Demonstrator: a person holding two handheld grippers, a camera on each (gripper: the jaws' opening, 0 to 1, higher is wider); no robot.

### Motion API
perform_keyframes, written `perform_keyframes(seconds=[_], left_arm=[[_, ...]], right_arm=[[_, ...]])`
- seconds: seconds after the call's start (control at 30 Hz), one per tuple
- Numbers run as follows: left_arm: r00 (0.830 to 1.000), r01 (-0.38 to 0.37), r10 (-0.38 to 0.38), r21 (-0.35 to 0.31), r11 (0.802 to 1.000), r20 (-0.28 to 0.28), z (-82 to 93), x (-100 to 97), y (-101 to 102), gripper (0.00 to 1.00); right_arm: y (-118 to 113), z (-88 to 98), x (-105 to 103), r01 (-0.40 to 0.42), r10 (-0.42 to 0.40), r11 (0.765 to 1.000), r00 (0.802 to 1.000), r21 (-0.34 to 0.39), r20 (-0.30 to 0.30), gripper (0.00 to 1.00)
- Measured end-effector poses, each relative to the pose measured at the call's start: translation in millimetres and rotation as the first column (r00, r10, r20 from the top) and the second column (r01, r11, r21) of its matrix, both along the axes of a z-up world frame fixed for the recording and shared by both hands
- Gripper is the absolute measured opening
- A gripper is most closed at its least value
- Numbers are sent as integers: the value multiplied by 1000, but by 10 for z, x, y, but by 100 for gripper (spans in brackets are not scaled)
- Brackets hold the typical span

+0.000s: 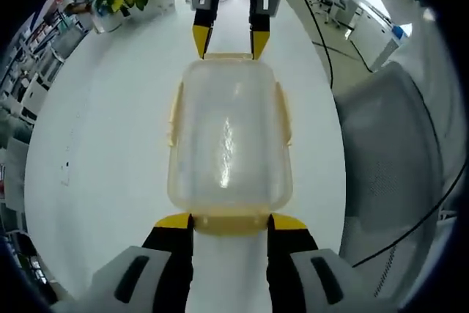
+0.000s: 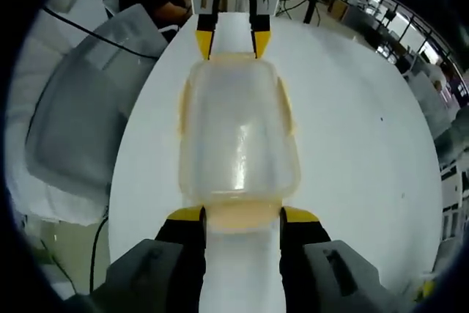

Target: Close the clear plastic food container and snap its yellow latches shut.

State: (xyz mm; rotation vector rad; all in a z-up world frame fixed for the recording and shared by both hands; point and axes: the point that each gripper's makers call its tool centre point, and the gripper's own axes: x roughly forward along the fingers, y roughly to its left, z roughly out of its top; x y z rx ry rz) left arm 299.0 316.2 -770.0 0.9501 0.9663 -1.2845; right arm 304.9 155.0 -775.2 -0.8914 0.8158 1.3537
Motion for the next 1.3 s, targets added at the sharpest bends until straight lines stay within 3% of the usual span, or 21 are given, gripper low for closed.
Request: perform_keyframes(seconds=[0.23,1.3], left_arm=[[1000,12,-12,8,1000,-14,-69,-9,-172,33],[999,49,-50,78,996,4,-188,-19,-194,33]], right_arm=[[-166,-66,-4,5,-5,1000,1000,-17,-13,35],[-199,-175,-51,-3,2,999,999,-33,-44,36]])
